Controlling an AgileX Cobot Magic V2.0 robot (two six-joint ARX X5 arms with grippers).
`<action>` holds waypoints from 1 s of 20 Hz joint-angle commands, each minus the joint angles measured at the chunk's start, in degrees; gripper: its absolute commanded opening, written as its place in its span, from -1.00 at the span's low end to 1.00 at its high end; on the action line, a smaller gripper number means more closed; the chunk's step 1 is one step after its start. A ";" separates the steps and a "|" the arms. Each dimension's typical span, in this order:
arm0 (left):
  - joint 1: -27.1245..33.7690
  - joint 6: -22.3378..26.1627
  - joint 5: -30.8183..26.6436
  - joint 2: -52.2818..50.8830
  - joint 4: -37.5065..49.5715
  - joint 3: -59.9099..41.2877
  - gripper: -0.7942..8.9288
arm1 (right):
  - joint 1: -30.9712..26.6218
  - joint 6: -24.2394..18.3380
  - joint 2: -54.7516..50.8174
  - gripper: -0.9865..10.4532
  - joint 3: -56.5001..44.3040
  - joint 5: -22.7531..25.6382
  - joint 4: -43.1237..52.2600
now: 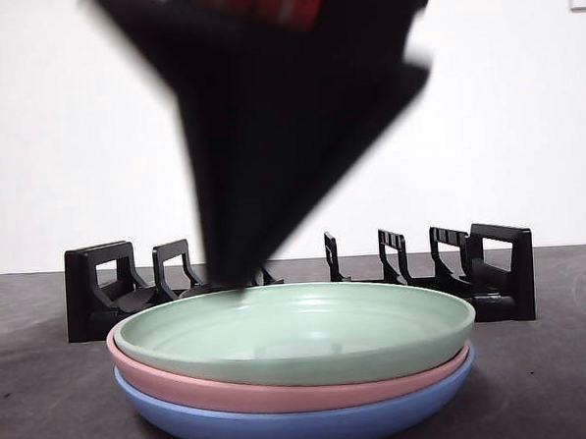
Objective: Place the plate
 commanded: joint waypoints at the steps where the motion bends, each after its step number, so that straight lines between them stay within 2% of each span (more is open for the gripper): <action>1: -0.11 0.48 -0.31 0.24 1.62 0.92 -0.13 | -2.75 0.44 -4.46 -0.33 1.42 2.19 -1.64; 4: -0.11 0.59 -0.31 0.24 4.94 0.92 -0.13 | -11.34 0.61 -11.82 -0.33 -0.26 2.16 -1.92; 8: -0.11 1.03 -0.31 0.33 7.78 0.92 -0.13 | -26.80 0.63 -21.00 -0.34 -1.40 0.81 -2.10; 12: -0.11 4.79 -0.33 0.33 10.82 0.92 -0.13 | -43.74 1.03 -27.28 -0.33 -1.40 -5.14 -2.01; 14: -0.11 4.96 -0.31 0.33 10.51 0.92 -0.13 | -51.28 3.02 -28.57 -0.33 -1.40 -9.11 -1.60; 17: -0.13 4.96 -0.28 0.28 10.10 0.92 -0.14 | -56.61 3.21 -29.14 -0.34 -1.38 -9.75 -3.78; 18: -0.13 4.96 -0.28 0.28 10.19 0.92 -0.34 | -56.81 3.19 -29.11 -0.59 -1.38 -9.62 -4.09; 19: -0.13 5.27 -0.26 0.28 10.21 0.92 -0.85 | -56.78 3.02 -29.09 -0.83 -1.38 -9.73 -3.37; 20: -0.13 6.29 -0.26 0.28 10.67 0.92 -0.83 | -56.78 3.15 -28.96 -0.79 -1.38 -9.73 -1.62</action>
